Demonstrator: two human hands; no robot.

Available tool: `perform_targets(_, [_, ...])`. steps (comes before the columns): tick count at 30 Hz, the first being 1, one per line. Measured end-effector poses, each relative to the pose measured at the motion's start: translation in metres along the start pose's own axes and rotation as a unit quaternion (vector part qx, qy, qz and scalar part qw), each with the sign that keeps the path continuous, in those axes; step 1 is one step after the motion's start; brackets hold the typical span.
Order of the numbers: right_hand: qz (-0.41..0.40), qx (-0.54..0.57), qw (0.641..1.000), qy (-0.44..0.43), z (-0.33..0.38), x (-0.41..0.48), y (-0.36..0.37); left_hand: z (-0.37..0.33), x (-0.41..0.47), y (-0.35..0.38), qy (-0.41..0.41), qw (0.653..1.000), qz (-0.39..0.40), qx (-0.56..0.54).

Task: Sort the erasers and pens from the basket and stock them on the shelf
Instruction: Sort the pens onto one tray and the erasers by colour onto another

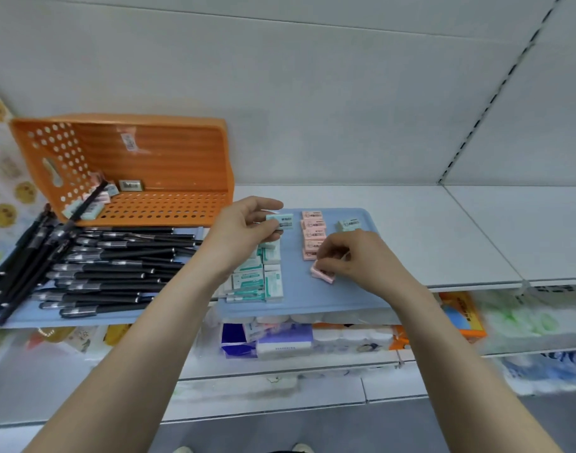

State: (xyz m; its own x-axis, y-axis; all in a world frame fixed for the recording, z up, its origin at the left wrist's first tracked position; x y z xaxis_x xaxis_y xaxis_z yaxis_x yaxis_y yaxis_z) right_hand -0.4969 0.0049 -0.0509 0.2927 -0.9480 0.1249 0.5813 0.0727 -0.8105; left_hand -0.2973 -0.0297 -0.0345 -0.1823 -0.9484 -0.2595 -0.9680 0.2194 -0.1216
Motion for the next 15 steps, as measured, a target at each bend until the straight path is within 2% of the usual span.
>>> perform_targets(5, [0.044, -0.092, 0.994, -0.036, 0.007, -0.004, 0.007, 0.002, 0.0, 0.002, -0.007, 1.0, 0.001, -0.001])
perform_targets(12, [-0.018, -0.15, 0.986, -0.076, 0.006, 0.004, 0.017, 0.0, -0.002, 0.0, 0.002, 1.0, -0.002, -0.009])
perform_targets(15, [-0.038, -0.118, 0.99, -0.061, -0.001, 0.002, 0.014, 0.001, -0.002, 0.0, 0.001, 1.0, 0.001, -0.02])
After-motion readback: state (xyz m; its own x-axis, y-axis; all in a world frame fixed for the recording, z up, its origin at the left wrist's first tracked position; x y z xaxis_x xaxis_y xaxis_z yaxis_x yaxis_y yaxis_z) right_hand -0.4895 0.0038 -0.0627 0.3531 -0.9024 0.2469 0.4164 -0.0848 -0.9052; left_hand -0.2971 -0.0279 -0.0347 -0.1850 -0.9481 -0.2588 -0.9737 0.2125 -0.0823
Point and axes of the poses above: each hand's wrist, its own x-axis towards the middle knuckle, its own y-axis out of the palm, z = x × y, the point moved 5 cm from there along x, towards the middle knuckle, and after that the axes turned 13 degrees about -y, right-handed, at the moved point
